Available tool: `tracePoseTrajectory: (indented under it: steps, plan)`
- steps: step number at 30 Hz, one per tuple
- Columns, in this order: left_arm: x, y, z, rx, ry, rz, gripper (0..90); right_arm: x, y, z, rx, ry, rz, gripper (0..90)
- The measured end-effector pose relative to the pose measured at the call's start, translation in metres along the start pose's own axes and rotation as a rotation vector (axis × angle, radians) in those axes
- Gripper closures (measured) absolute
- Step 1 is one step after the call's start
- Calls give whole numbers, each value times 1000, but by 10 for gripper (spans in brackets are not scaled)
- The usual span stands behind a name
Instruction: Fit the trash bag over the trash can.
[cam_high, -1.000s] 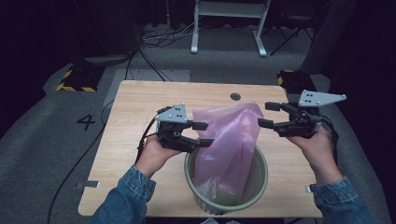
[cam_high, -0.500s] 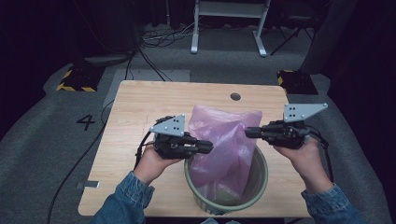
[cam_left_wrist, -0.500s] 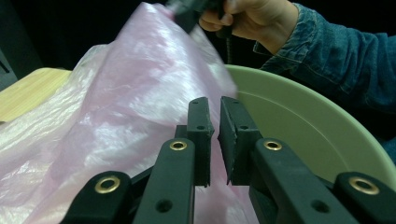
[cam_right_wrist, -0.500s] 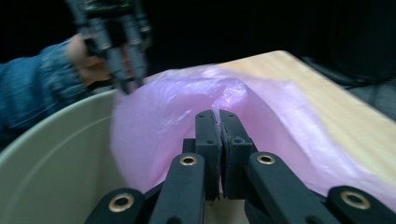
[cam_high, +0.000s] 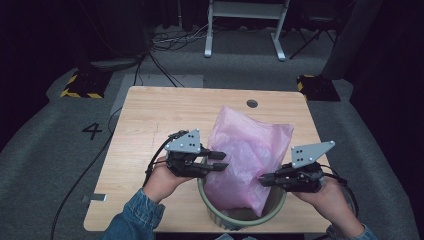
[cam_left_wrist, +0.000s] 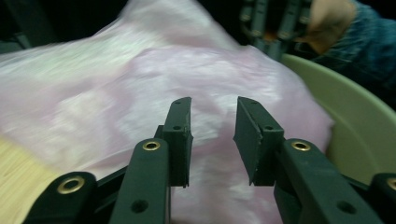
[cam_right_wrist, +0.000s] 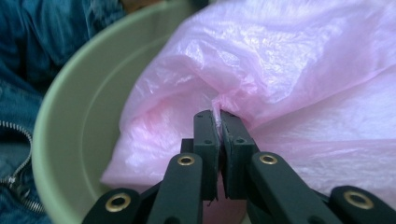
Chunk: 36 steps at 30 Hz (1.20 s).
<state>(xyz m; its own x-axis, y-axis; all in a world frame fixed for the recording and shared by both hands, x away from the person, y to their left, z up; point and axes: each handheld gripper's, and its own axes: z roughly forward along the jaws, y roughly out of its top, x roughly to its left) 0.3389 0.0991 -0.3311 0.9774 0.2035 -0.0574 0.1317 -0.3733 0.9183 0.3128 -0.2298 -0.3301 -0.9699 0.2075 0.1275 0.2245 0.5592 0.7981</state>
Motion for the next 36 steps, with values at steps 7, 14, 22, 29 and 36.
tracePoseTrajectory:
  steps: [7, 14, 22, 29, 36]
  plan:
    - [17, -1, -4, -9, 118, -58, 530, 7, -4, -3, 22, -13, 9, 837]
    - [35, 0, -7, -3, 154, -115, 444, 6, -7, -3, 20, -5, 38, 833]
    - [22, 0, 2, 59, 69, -38, 869, 5, -8, -2, 17, -17, 44, 791]
    - [-3, -1, 1, 103, 16, 56, 896, 7, -8, -18, -13, -45, 50, 635]
    - [-14, -7, -1, 125, -23, 74, 896, -2, -2, -38, -106, -174, 74, 448]
